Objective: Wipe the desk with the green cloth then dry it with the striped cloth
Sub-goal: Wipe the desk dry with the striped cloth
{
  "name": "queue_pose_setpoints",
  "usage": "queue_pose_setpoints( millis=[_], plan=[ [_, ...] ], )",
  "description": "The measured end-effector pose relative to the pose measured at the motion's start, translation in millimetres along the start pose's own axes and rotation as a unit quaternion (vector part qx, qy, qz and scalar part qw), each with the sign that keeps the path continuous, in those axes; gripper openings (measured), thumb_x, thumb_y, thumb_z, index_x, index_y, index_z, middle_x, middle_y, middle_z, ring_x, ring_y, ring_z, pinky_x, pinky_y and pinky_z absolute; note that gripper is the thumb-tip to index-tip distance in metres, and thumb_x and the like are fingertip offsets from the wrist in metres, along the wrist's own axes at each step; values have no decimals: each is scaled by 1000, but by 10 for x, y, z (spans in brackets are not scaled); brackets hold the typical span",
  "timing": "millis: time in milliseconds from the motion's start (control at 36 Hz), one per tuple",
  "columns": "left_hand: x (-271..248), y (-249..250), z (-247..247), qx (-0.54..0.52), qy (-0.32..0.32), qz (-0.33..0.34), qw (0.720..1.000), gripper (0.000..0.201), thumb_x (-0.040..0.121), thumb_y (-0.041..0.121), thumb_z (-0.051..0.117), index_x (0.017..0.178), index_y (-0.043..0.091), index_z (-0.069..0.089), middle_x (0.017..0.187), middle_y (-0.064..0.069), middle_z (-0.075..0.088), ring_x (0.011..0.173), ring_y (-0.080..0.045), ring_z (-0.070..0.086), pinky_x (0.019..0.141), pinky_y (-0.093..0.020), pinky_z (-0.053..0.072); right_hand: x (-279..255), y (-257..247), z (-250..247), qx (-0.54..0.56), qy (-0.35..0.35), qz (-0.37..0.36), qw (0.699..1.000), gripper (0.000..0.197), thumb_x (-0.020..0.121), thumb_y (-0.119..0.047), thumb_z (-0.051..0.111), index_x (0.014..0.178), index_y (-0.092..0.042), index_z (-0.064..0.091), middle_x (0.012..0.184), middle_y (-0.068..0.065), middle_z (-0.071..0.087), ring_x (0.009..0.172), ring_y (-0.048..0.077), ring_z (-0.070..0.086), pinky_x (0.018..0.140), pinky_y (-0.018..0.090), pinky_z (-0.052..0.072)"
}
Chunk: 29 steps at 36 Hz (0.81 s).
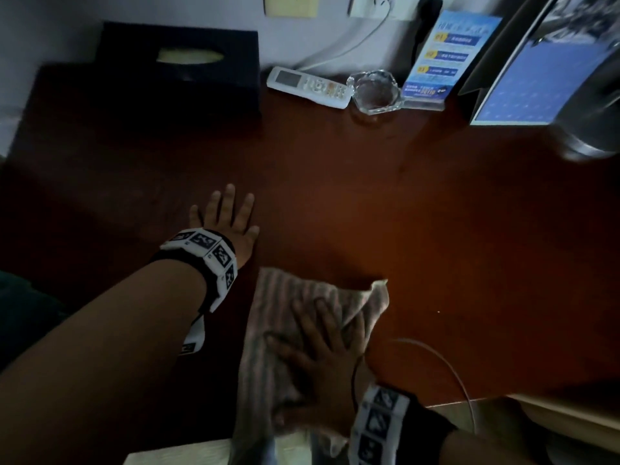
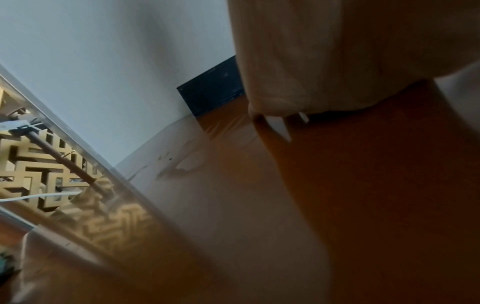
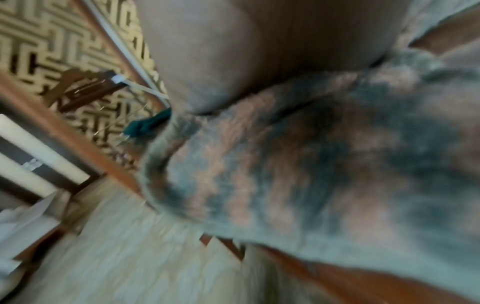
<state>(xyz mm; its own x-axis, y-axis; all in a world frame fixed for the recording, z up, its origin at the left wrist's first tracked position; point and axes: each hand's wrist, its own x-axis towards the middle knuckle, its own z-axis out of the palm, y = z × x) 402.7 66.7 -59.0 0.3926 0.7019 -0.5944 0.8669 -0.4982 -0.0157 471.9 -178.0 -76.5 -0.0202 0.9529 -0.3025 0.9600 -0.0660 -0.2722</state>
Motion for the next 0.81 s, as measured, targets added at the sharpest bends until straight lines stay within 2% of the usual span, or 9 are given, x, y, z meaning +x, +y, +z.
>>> queue_pose_setpoints(
  millis=[83, 139, 222, 278, 333, 417, 611, 722, 805],
  plan=[
    [-1, -7, 11, -6, 7, -1, 1000, 58, 100, 47, 11, 146, 32, -20, 153, 1, -30, 143, -21, -21, 116, -49, -6, -91, 69, -17, -26, -43, -32, 998, 97, 56, -91, 42, 142, -50, 26, 158, 1, 14, 143, 37, 8, 101, 71, -4],
    [6, -8, 7, -6, 10, -1, 1000, 58, 100, 46, 12, 146, 32, -20, 153, 1, -30, 143, -21, -21, 116, -49, -6, 12, 155, -67, -30, -55, -22, 998, 97, 55, -90, 40, 142, -53, 21, 159, -2, 9, 143, 36, 3, 97, 73, -1],
    [4, -2, 0, -4, -1, -2, 1000, 58, 100, 46, 11, 146, 31, -22, 152, 0, -32, 143, -21, -23, 116, -49, -6, 292, 325, -159, -3, -37, 21, 999, 93, 55, -89, 39, 140, -56, 19, 158, -9, -8, 142, 27, -19, 94, 76, -8],
    [17, -6, 5, -9, 1, -1, 1000, 58, 100, 46, 11, 146, 31, -21, 152, 0, -32, 143, -21, -23, 116, -49, -6, 523, 460, -275, -2, -26, 55, 998, 94, 54, -90, 35, 138, -62, 5, 152, -15, -23, 138, 24, -30, 93, 76, -14],
    [32, -20, 13, -16, 3, 0, 1000, 58, 100, 46, 11, 146, 33, -21, 152, 1, -32, 143, -21, -23, 115, -49, -7, 772, 603, -420, -12, -36, 85, 996, 93, 55, -92, 32, 133, -66, -11, 149, -17, -31, 137, 26, -33, 94, 75, -16],
    [37, -26, 10, -19, -6, 2, 1000, 58, 100, 46, 10, 145, 33, -23, 150, 1, -36, 142, -21, -26, 114, -50, -9, 1149, 812, -622, -2, -38, 124, 992, 90, 60, -91, 36, 129, -68, -18, 151, -15, -30, 138, 28, -32, 96, 76, -14],
    [44, -20, 13, -14, -3, 5, 1000, 57, 100, 47, 8, 145, 32, -23, 151, 1, -35, 142, -21, -25, 114, -50, -7, 1705, 1045, -910, 26, -48, 177, 983, 94, 66, -88, 35, 141, -56, -10, 153, -8, -30, 137, 32, -33, 106, 66, -13],
    [54, -23, 2, -14, -6, 2, 1000, 58, 100, 47, 10, 145, 33, -22, 151, 1, -34, 142, -21, -24, 114, -50, -7, 1446, 910, -727, -13, -25, 172, 985, 88, 67, -88, 28, 139, -56, -13, 152, -8, -31, 139, 28, -30, 102, 72, -11],
    [47, -18, -10, -10, -12, 0, 1000, 57, 100, 47, 10, 146, 33, -22, 152, 0, -33, 142, -21, -24, 115, -48, -6, 926, 714, -451, -14, 33, 107, 994, 92, 61, -89, 29, 143, -53, 6, 159, -1, -5, 144, 33, -10, 98, 77, 1]
  ],
)
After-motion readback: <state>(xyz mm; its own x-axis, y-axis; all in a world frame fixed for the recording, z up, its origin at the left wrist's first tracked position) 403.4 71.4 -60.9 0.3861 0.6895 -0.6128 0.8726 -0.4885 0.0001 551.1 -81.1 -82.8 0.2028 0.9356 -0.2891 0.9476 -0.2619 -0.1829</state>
